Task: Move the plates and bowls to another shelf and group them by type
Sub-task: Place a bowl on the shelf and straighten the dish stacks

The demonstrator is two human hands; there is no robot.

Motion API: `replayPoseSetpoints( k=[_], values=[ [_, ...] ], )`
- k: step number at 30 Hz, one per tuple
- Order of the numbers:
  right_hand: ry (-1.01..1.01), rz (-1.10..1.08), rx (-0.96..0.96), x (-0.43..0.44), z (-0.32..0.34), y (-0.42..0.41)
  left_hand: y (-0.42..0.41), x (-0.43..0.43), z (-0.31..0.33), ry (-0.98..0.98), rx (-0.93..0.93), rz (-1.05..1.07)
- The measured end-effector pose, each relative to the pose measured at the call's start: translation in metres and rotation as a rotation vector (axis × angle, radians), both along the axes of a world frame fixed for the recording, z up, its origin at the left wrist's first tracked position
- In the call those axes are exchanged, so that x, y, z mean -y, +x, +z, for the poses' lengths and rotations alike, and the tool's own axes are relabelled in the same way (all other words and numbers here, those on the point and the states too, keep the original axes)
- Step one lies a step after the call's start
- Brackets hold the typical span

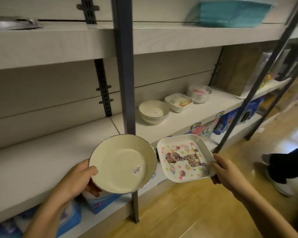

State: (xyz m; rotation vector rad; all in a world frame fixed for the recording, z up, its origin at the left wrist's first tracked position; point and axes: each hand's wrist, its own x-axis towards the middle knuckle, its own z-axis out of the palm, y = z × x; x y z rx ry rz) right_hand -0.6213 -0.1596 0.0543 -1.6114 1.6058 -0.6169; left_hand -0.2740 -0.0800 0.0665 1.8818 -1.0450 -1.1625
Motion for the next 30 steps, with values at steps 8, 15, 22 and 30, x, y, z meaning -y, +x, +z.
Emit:
replayPoseSetpoints(
  k=[8, 15, 22, 30],
  values=[
    [0.006, -0.085, 0.039, 0.067, -0.006, -0.082, -0.072, 0.075, -0.002, 0.005, -0.052, -0.053],
    [-0.012, -0.060, 0.109, 0.161, -0.001, -0.134, -0.122, 0.154, -0.028, 0.045, -0.111, 0.097],
    [-0.036, 0.057, 0.107, 0.259, 0.008, -0.165, -0.157, 0.223, -0.014, -0.012, -0.104, 0.248],
    [0.098, 0.150, 0.220, 0.373, 0.000, -0.154, -0.183, 0.263, 0.001, -0.013, 0.055, 0.455]
  ],
)
